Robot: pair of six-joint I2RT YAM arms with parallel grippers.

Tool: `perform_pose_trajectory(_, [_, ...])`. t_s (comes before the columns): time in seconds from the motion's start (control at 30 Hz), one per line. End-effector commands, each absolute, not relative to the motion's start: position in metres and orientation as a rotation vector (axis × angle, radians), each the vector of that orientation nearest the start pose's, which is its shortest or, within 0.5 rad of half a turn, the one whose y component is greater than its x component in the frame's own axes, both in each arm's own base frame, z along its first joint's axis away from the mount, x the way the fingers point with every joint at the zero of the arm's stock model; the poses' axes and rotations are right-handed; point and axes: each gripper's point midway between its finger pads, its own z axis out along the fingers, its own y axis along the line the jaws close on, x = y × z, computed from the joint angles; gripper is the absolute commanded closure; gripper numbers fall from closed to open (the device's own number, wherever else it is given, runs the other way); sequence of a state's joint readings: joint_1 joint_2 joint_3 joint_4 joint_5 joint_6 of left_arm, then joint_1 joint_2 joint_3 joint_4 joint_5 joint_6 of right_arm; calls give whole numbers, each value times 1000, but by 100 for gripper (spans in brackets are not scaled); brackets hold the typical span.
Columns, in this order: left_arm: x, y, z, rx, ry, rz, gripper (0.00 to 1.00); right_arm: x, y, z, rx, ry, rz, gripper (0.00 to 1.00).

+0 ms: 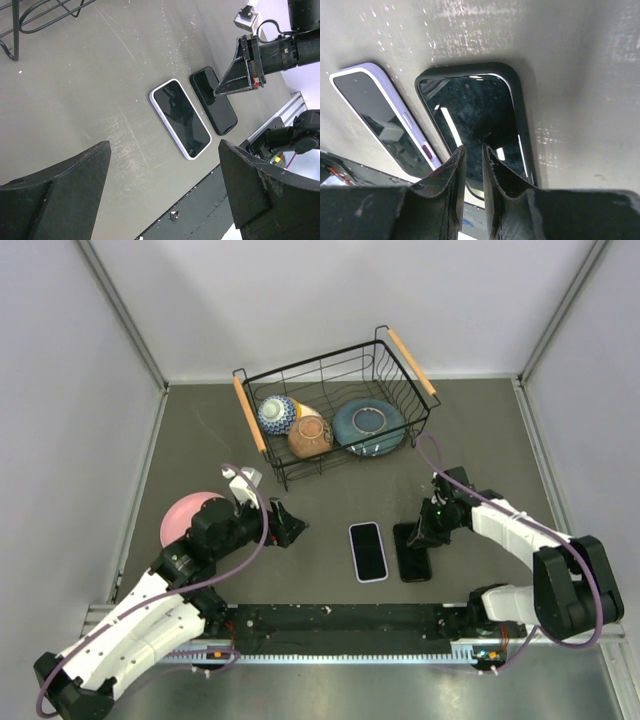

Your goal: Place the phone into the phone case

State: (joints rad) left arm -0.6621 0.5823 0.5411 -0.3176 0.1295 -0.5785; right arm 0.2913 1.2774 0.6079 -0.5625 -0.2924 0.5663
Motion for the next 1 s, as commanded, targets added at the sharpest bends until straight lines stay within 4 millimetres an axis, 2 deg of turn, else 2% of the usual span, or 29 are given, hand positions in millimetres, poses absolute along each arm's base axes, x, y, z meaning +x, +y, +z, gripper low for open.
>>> perform_pose_trajectory(0.0, [184, -196, 206, 144, 1979, -946, 7, 193, 129, 14, 441, 2844, 572, 81])
perform_pose_trajectory(0.07, [183, -196, 208, 144, 1974, -948, 7, 194, 131, 19, 419, 2833, 590, 81])
perform_pose_trajectory(0.13, [183, -196, 209, 147, 1972, -949, 7, 202, 133, 32, 381, 2800, 610, 80])
perform_pose_trajectory(0.27, [185, -196, 221, 152, 1941, -950, 7, 213, 146, 82, 237, 2672, 692, 76])
perform_pose_trajectory(0.37, [186, -195, 232, 157, 1909, -947, 7, 218, 164, 124, 87, 2538, 772, 66])
perform_pose_trajectory(0.4, [185, -194, 234, 157, 1904, -949, 7, 219, 168, 150, 28, 2447, 800, 54])
perform_pose_trajectory(0.47, [184, -193, 244, 158, 1889, -951, 5, 215, 176, 175, -35, 2372, 842, 39])
perform_pose_trajectory(0.5, [184, -192, 247, 159, 1890, -945, 5, 210, 180, 199, -71, 2294, 890, 13])
perform_pose_trajectory(0.53, [184, -191, 258, 160, 1872, -945, 4, 208, 180, 210, -75, 2257, 906, 1])
perform_pose_trajectory(0.63, [184, -187, 270, 148, 1858, -935, 3, 202, 172, 247, -45, 2113, 925, 1])
perform_pose_trajectory(0.73, [178, -187, 284, 161, 1830, -962, 2, 196, 161, 266, 53, 2029, 932, 1])
perform_pose_trajectory(0.97, [165, -183, 293, 167, 1790, -1008, 1, 177, 159, 275, 29, 1958, 992, 1])
